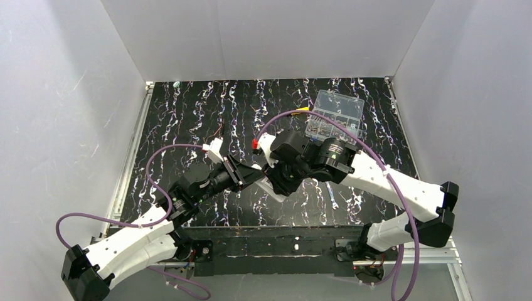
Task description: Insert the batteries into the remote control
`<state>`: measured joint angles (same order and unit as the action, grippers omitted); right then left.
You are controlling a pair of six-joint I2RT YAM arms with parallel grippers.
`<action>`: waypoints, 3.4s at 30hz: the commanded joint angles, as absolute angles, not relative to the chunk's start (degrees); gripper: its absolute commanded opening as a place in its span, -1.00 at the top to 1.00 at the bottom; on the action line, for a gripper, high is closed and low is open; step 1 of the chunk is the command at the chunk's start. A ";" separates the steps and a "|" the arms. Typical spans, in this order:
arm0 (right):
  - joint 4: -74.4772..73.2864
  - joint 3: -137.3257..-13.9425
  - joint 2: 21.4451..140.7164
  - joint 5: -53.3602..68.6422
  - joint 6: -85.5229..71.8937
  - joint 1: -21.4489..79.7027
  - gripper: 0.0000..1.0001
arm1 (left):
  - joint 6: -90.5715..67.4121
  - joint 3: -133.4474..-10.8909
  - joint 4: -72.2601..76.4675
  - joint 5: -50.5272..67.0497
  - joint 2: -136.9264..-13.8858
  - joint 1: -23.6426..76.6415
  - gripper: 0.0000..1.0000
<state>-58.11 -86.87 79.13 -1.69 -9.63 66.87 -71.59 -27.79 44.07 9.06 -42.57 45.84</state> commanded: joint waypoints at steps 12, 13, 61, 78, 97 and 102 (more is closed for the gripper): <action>-55.52 -88.60 80.64 -2.15 -9.32 66.99 0.49 | -71.63 -30.19 51.29 12.10 -42.06 45.73 1.00; -55.59 -88.60 80.68 -2.24 -9.32 66.98 0.48 | -71.72 -30.23 51.51 12.19 -42.20 45.72 1.00; -53.60 -94.28 77.81 -5.23 -10.55 66.97 -0.40 | -73.25 -29.28 55.48 11.98 -43.50 45.77 1.00; -41.24 -77.87 61.94 9.71 -23.00 51.75 -0.50 | -75.32 -27.93 61.07 11.89 -44.24 45.76 1.00; -35.14 -67.45 56.35 16.61 -29.17 49.22 -0.50 | -75.67 -28.16 61.10 11.73 -44.47 45.75 1.00; -35.23 -66.55 56.34 16.63 -29.17 49.22 -0.49 | -75.74 -28.30 61.27 11.73 -44.56 45.77 1.00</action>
